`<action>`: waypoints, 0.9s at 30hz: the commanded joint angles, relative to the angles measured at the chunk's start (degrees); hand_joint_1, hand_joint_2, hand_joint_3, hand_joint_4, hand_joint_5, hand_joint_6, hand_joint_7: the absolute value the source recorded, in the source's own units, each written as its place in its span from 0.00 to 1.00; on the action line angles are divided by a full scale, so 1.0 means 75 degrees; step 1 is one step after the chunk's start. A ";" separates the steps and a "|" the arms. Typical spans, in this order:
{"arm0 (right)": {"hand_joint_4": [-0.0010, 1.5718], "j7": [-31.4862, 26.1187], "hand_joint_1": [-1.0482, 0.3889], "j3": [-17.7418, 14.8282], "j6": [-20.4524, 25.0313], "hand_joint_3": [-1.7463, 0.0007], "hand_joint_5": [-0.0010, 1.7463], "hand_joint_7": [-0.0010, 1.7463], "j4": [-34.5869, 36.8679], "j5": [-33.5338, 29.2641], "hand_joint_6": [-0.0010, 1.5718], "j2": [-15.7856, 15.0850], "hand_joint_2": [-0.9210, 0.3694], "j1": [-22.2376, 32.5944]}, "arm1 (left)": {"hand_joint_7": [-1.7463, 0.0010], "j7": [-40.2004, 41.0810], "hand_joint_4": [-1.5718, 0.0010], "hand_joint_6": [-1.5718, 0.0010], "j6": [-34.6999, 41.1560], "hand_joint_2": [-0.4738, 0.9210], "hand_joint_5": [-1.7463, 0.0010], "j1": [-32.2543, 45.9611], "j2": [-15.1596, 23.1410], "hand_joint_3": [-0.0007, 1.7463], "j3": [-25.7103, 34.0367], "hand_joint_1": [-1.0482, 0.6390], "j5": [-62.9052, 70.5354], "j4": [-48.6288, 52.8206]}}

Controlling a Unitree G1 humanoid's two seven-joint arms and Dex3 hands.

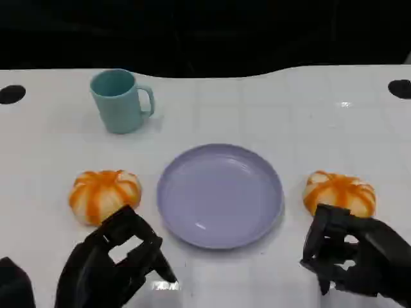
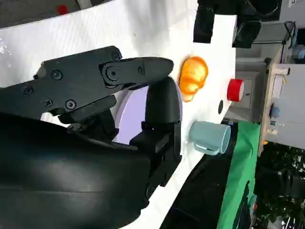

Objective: Grasp the bread from the table and place it into the plate.

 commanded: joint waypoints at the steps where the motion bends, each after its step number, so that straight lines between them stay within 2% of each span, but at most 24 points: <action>1: 0.50 -0.0020 0.44 -0.0109 0.0046 0.85 1.00 0.90 -0.0076 0.0023 0.37 -0.0063 0.00 -0.0050 | 0.07 -0.0066 0.55 0.64 -0.0108 1.00 0.00 -0.0028 0.0096 0.11 0.0063 0.26 0.0040 0.0047; 23: 0.49 -0.0074 0.42 -0.0158 0.0062 0.85 1.00 0.89 -0.0138 0.0070 0.36 -0.0016 0.00 -0.0055 | 0.07 -0.0076 0.55 0.64 -0.0104 1.00 0.00 -0.0027 0.0100 0.10 0.0071 0.26 0.0004 0.0054; 27: 0.48 -0.0120 0.42 -0.0229 -0.0277 0.85 1.00 0.87 -0.0008 0.0097 0.37 0.0076 0.00 -0.0086 | 0.07 -0.0065 0.55 0.64 -0.0093 0.99 0.00 -0.0036 0.0097 0.10 0.0086 0.26 -0.0012 0.0070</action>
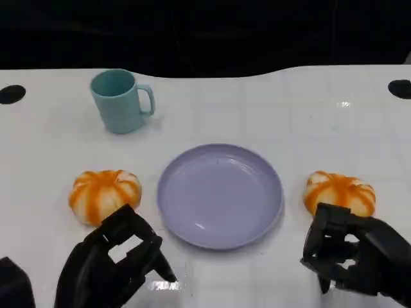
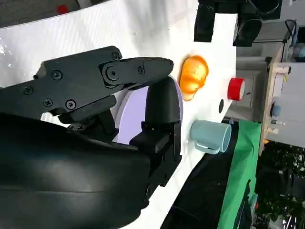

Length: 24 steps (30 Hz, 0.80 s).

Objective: Grasp the bread from the table and place it into the plate.

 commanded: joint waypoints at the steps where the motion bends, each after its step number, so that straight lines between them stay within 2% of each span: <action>1: 0.47 -0.0109 0.42 -0.0226 -0.0558 0.85 1.00 0.87 0.0117 0.0026 0.37 0.0087 0.00 -0.0106 | 0.07 -0.0067 0.55 0.64 -0.0068 1.00 0.00 -0.0029 0.0098 0.10 0.0082 0.26 0.0007 0.0057; 5: 0.45 -0.0299 0.43 -0.0314 -0.1058 0.85 1.00 0.84 0.0315 -0.0005 0.36 0.0267 0.00 -0.0127 | 0.07 -0.0059 0.55 0.64 -0.0077 1.00 0.00 -0.0034 0.0108 0.10 0.0084 0.26 0.0025 0.0064; 11: 0.36 -0.0772 0.42 -0.0501 -0.1682 0.87 1.00 0.80 0.0533 -0.0119 0.32 0.0594 0.00 -0.0132 | 0.07 -0.0077 0.55 0.64 -0.0055 1.00 0.00 -0.0022 0.0112 0.10 0.0105 0.26 -0.0038 0.0051; 14: 0.27 -0.0855 0.42 -0.0559 -0.2000 0.86 1.00 0.78 0.0689 -0.0145 0.27 0.0626 0.00 -0.0188 | 0.07 -0.0088 0.55 0.64 -0.0083 1.00 0.00 -0.0015 0.0129 0.10 0.0100 0.26 -0.0017 0.0051; 17: 0.20 -0.0913 0.43 -0.0623 -0.2583 0.86 0.96 0.76 0.0963 -0.0387 0.20 0.0553 0.00 -0.0307 | 0.07 -0.0082 0.55 0.65 -0.0052 1.00 0.00 -0.0010 0.0129 0.10 0.0102 0.26 -0.0039 0.0037; 19: 0.17 -0.0977 0.44 -0.0686 -0.3007 0.86 0.88 0.70 0.1183 -0.0636 0.15 0.0460 0.00 -0.0424 | 0.07 -0.0082 0.55 0.65 -0.0048 1.00 0.00 -0.0013 0.0123 0.10 0.0104 0.26 -0.0050 0.0040; 24: 0.17 -0.1538 0.41 -0.0839 -0.3858 0.90 0.70 0.51 0.1629 -0.1604 0.17 0.0258 0.00 -0.0660 | 0.07 -0.0089 0.55 0.64 -0.0077 1.00 0.00 -0.0020 0.0131 0.09 0.0098 0.26 -0.0024 0.0059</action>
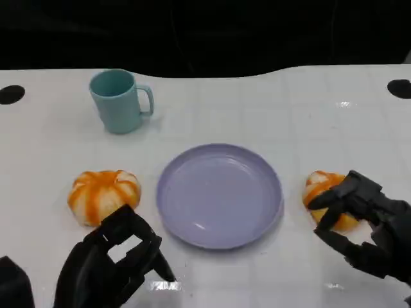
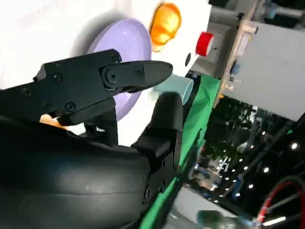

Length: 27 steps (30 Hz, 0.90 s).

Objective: Grasp the bread from the table and place it into the plate.

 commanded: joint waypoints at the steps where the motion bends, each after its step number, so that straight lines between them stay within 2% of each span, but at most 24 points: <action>1: 0.18 -0.0665 0.41 -0.0279 -0.0771 0.90 0.69 0.50 0.0301 -0.1016 0.17 -0.0380 0.00 -0.0238 | 0.07 -0.0067 0.55 0.64 -0.0093 1.00 0.00 0.0022 0.0092 0.09 0.0087 0.26 0.0013 0.0006; 3: 0.15 -0.1088 0.41 -0.0377 -0.1083 0.94 0.60 0.40 0.0332 -0.1776 0.19 -0.0602 0.00 -0.0337 | 0.07 -0.0075 0.55 0.64 -0.0113 1.00 0.00 0.0028 0.0098 0.10 0.0089 0.26 0.0026 0.0019; 5: 0.13 -0.1453 0.41 -0.0416 -0.1294 0.96 0.56 0.32 0.0385 -0.2413 0.20 -0.0830 0.00 -0.0412 | 0.08 -0.0084 0.55 0.64 -0.0123 1.00 0.00 0.0027 0.0102 0.10 0.0089 0.27 0.0030 0.0027; 6: 0.10 -0.1581 0.41 -0.0405 -0.1359 0.98 0.54 0.26 0.0409 -0.2614 0.21 -0.0929 0.00 -0.0435 | 0.08 -0.0086 0.55 0.64 -0.0125 1.00 0.00 0.0025 0.0103 0.10 0.0087 0.26 0.0029 0.0029; 8: 0.07 -0.1777 0.42 -0.0363 -0.1414 0.99 0.52 0.21 0.0423 -0.2879 0.21 -0.1081 0.00 -0.0454 | 0.08 -0.0086 0.55 0.64 -0.0129 1.00 0.00 0.0024 0.0101 0.10 0.0085 0.26 0.0035 0.0029; 9: 0.06 -0.1856 0.42 -0.0362 -0.1322 0.99 0.51 0.19 0.0319 -0.3115 0.21 -0.1194 0.00 -0.0420 | 0.08 -0.0093 0.55 0.64 -0.0140 1.00 0.00 0.0022 0.0097 0.10 0.0086 0.26 0.0035 0.0036; 12: 0.01 -0.1911 0.41 -0.0352 -0.0905 1.00 0.41 0.12 -0.0144 -0.3720 0.19 -0.1487 0.01 -0.0267 | 0.07 -0.0100 0.55 0.63 -0.0103 1.00 0.00 0.0024 0.0090 0.10 0.0101 0.26 -0.0017 0.0034; 13: 0.00 -0.1906 0.40 -0.0345 -0.0744 1.00 0.32 0.09 -0.0328 -0.3911 0.17 -0.1572 0.02 -0.0209 | 0.07 -0.0104 0.55 0.63 -0.0106 1.00 0.00 0.0029 0.0090 0.10 0.0103 0.26 -0.0022 0.0036; 15: 0.00 -0.1914 0.40 -0.0312 -0.0478 1.00 0.23 0.06 -0.0631 -0.4229 0.14 -0.1726 0.03 -0.0115 | 0.07 -0.0091 0.55 0.63 -0.0109 1.00 0.00 0.0034 0.0100 0.10 0.0097 0.26 0.0003 0.0030; 19: 0.00 -0.1994 0.39 -0.0203 -0.0099 1.00 0.14 0.03 -0.1030 -0.4809 0.12 -0.1961 0.04 -0.0010 | 0.07 -0.0092 0.55 0.63 -0.0116 1.00 0.00 0.0043 0.0113 0.10 0.0088 0.26 0.0024 0.0017; 27: 0.00 -0.2092 0.39 0.0062 0.0733 1.00 0.07 0.02 -0.1584 -0.5729 0.12 -0.2181 0.10 0.0083 | 0.07 -0.0058 0.55 0.64 -0.0110 1.00 0.00 0.0015 0.0099 0.10 0.0065 0.26 0.0055 0.0035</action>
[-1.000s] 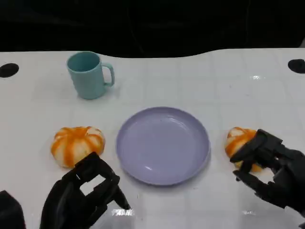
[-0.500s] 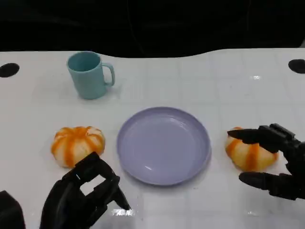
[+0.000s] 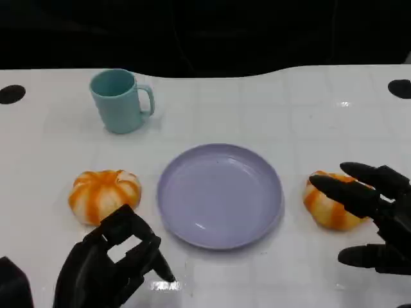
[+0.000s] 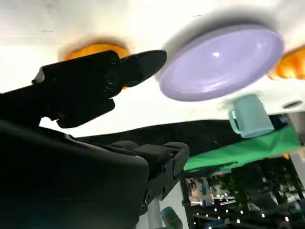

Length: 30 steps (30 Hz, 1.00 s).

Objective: Grasp the bread from the table and place it into the plate.

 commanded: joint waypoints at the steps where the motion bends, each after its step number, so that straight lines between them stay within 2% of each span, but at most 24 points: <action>1: 0.00 -0.0175 0.40 0.0191 0.0380 1.00 0.07 0.02 -0.0197 -0.0386 0.12 -0.0214 0.10 0.0025 | 0.07 -0.0032 0.55 0.64 -0.0073 1.00 0.00 0.0001 0.0078 0.10 0.0060 0.26 0.0050 0.0021; 8: 0.01 -0.0371 0.42 0.0638 0.0876 1.00 0.10 0.01 0.0058 -0.1055 0.13 -0.0396 0.10 -0.0286 | 0.07 -0.0019 0.55 0.64 -0.0070 1.00 0.00 -0.0062 0.0058 0.10 0.0061 0.26 0.0045 0.0081; 20: 0.02 -0.0605 0.41 0.1420 0.1484 1.00 0.15 0.00 0.0875 -0.1552 0.14 -0.0603 0.10 -0.0978 | 0.07 0.0020 0.55 0.64 0.0018 0.99 0.00 -0.0119 0.0029 0.10 0.0066 0.26 -0.0020 0.0083; 30: 0.02 -0.0871 0.42 0.1949 0.1659 1.00 0.19 0.01 0.1762 -0.1727 0.16 -0.0724 0.09 -0.1665 | 0.08 0.0026 0.55 0.63 0.0002 1.00 0.00 -0.0112 0.0019 0.09 0.0052 0.26 -0.0011 0.0068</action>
